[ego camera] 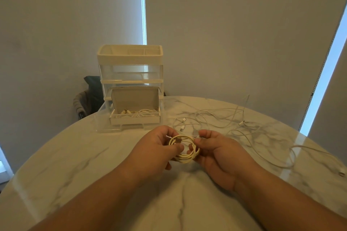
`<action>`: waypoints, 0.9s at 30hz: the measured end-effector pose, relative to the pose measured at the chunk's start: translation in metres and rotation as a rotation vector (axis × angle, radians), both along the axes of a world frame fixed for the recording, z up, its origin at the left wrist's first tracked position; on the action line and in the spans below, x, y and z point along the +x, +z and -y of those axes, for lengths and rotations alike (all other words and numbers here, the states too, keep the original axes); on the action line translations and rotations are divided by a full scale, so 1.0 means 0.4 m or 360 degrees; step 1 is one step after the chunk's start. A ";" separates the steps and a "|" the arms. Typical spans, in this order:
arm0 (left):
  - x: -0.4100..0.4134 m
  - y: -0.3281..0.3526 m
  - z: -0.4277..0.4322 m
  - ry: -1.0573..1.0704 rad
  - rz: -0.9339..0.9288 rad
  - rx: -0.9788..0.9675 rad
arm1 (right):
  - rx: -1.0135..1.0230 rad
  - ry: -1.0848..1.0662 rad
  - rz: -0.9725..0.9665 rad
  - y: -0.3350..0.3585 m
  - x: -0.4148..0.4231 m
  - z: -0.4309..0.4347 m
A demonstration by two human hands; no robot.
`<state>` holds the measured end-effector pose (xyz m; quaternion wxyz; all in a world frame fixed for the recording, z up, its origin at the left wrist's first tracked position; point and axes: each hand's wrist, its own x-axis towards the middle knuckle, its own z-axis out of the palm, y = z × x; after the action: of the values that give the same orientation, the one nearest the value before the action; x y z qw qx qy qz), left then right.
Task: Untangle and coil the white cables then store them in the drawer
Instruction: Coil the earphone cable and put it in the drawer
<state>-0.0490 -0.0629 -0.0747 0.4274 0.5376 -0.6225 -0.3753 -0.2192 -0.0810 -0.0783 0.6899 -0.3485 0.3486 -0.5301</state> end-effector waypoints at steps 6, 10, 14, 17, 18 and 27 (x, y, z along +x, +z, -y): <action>-0.005 0.007 -0.003 -0.0011 -0.0044 0.0025 | -0.0107 -0.0205 0.0016 0.005 0.003 -0.003; -0.010 0.009 -0.003 -0.0008 -0.0217 0.0037 | -0.0166 -0.0362 -0.0003 0.002 0.001 -0.002; -0.005 0.007 0.001 0.0047 -0.0302 0.0058 | -0.0290 -0.0250 -0.0172 0.004 -0.002 -0.005; -0.002 0.006 -0.001 0.0061 -0.0310 0.0056 | -0.0370 -0.0168 -0.0253 0.006 0.005 -0.017; -0.001 0.005 -0.001 0.0066 -0.0303 0.0053 | -0.0380 -0.0156 -0.0249 0.005 0.007 -0.019; -0.008 0.009 -0.001 0.0080 -0.0672 0.0201 | -0.0217 0.0155 -0.0466 -0.010 0.002 -0.019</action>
<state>-0.0523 -0.0626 -0.0711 0.5229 0.4880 -0.4811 -0.5070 -0.2182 -0.0734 -0.0821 0.6315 -0.4845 0.3913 -0.4619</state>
